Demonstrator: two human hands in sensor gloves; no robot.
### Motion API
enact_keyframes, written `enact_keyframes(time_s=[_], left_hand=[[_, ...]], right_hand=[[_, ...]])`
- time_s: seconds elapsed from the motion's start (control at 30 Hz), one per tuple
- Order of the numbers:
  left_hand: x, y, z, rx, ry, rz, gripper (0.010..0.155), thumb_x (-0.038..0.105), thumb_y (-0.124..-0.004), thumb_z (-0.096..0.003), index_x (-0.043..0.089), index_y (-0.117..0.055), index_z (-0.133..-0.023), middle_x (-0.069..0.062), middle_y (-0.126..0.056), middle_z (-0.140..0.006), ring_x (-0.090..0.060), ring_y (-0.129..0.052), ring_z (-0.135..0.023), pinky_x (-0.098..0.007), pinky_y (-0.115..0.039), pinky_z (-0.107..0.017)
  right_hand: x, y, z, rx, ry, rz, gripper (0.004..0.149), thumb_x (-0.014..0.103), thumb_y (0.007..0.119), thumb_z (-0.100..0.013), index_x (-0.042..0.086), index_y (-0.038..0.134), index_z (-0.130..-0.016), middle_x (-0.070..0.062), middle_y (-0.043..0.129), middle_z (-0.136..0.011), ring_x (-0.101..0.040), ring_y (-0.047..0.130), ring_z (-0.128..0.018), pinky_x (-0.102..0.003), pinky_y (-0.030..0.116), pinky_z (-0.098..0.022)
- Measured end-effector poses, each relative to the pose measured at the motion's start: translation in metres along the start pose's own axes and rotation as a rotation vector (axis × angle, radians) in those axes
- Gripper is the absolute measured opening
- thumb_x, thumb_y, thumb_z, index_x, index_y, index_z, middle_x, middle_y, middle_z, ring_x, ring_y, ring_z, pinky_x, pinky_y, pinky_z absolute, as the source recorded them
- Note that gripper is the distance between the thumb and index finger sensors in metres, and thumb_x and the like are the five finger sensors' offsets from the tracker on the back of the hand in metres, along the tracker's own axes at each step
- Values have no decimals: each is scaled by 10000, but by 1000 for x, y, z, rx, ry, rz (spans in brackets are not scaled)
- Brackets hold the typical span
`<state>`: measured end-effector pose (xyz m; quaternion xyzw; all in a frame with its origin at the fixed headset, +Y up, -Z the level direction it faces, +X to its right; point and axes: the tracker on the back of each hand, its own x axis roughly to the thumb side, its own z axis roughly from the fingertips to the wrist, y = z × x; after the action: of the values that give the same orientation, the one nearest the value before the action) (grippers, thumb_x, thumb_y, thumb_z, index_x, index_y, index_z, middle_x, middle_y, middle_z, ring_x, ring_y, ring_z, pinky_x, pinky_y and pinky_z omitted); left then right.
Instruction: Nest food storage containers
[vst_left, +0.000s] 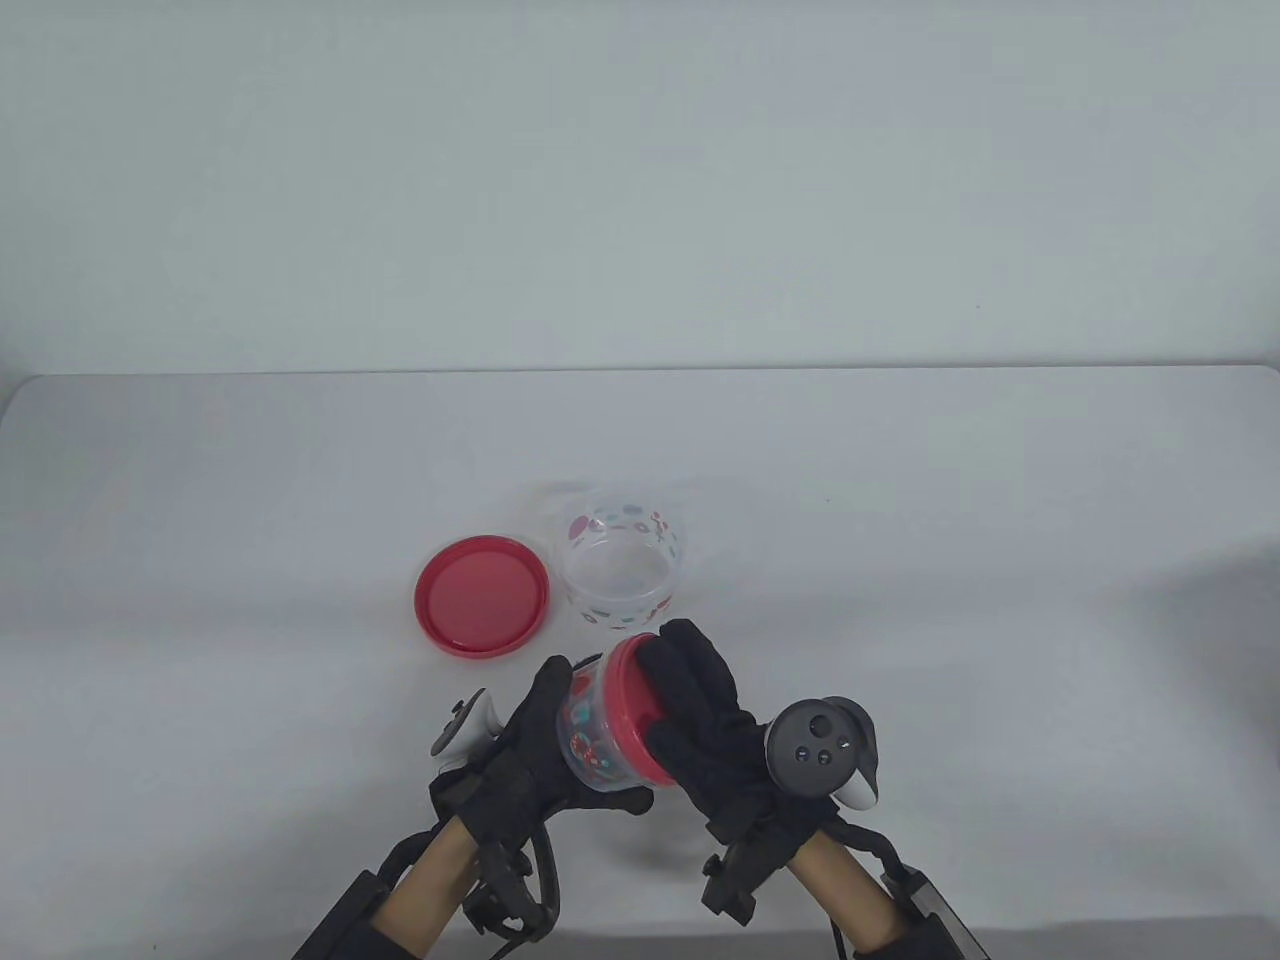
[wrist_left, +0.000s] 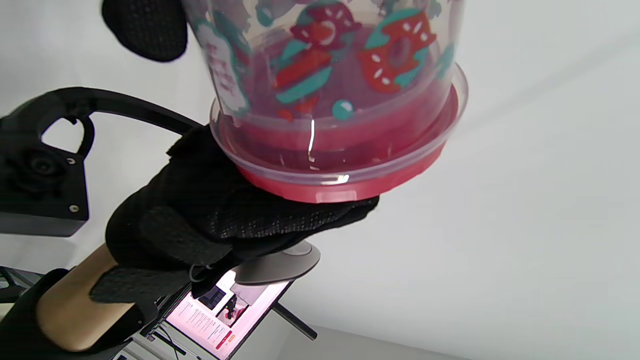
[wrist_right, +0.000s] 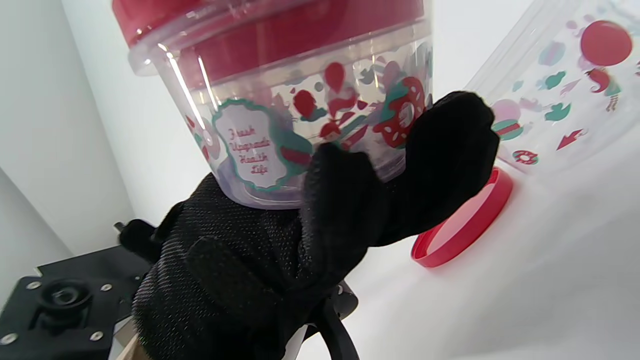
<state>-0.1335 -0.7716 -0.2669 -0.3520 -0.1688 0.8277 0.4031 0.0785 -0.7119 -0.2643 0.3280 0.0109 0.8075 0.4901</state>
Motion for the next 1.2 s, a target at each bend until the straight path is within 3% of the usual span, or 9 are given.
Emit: enact_keyframes(time_s=[0.13,0.3,0.4,0.67,0.8,0.93,1.03,1.1,1.2], left_hand=[[6,-2,0,29,-36,-139,813,707,-346,-630,363,230,-1089,-194,155,-1172,-601,-149,-1076,-639,-434,-775],[10,-5,0,31,-59,-235,827,709,-381,-617,394,241,-1062,-163,191,-1158,-583,-96,-1085,-642,-378,-797],[10,-9,-1,18,-65,-267,838,703,-421,-604,431,237,-1046,-135,217,-1150,-568,-50,-1089,-643,-323,-813],[16,-19,0,80,-151,-565,857,700,-453,-580,451,224,-1043,-121,220,-1155,-578,-53,-1092,-647,-307,-827],[11,-10,-3,80,-114,-440,844,686,-452,-596,432,210,-1055,-123,203,-1157,-578,-53,-1087,-659,-307,-810],[8,-3,-4,60,-125,-292,866,671,-435,-619,342,246,-1041,-166,174,-1162,-605,-92,-1076,-668,-335,-789],[7,-1,-5,30,-149,-187,873,660,-437,-627,304,241,-1046,-181,151,-1173,-607,-101,-1082,-673,-323,-781],[6,1,-5,32,-148,-180,861,652,-433,-631,292,214,-1070,-190,143,-1179,-608,-95,-1086,-677,-307,-779],[6,4,-3,55,-145,-178,846,652,-419,-633,278,162,-1121,-204,107,-1201,-602,-113,-1094,-674,-282,-779]], right_hand=[[-1,-1,3,-63,107,7,735,574,414,-627,108,197,-1152,-245,101,-1147,-531,228,-993,-653,455,-643],[1,-6,5,-105,142,69,773,586,408,-619,43,238,-1142,-291,215,-1137,-555,392,-955,-607,586,-593],[3,-7,5,-132,162,91,772,561,393,-623,-3,242,-1128,-327,267,-1117,-559,442,-933,-596,629,-562],[-1,-5,7,-136,240,8,743,512,362,-639,-38,213,-1116,-363,274,-1094,-567,452,-905,-579,660,-530],[-7,-7,7,-101,318,-44,748,524,391,-645,-24,206,-1118,-348,254,-1095,-557,435,-915,-578,651,-544],[-15,-15,7,-169,345,-87,689,483,476,-658,9,303,-1127,-311,359,-1104,-503,558,-892,-515,680,-549],[-24,-19,8,-173,431,-122,652,437,519,-659,-9,380,-1113,-306,528,-1036,-415,781,-711,-406,766,-433],[-32,-16,7,-96,450,-211,632,415,522,-665,-4,380,-1115,-293,546,-1030,-367,834,-652,-355,792,-379],[-38,-11,6,-92,446,-332,580,349,533,-662,14,392,-1115,-261,575,-1012,-351,841,-609,-323,795,-339]])
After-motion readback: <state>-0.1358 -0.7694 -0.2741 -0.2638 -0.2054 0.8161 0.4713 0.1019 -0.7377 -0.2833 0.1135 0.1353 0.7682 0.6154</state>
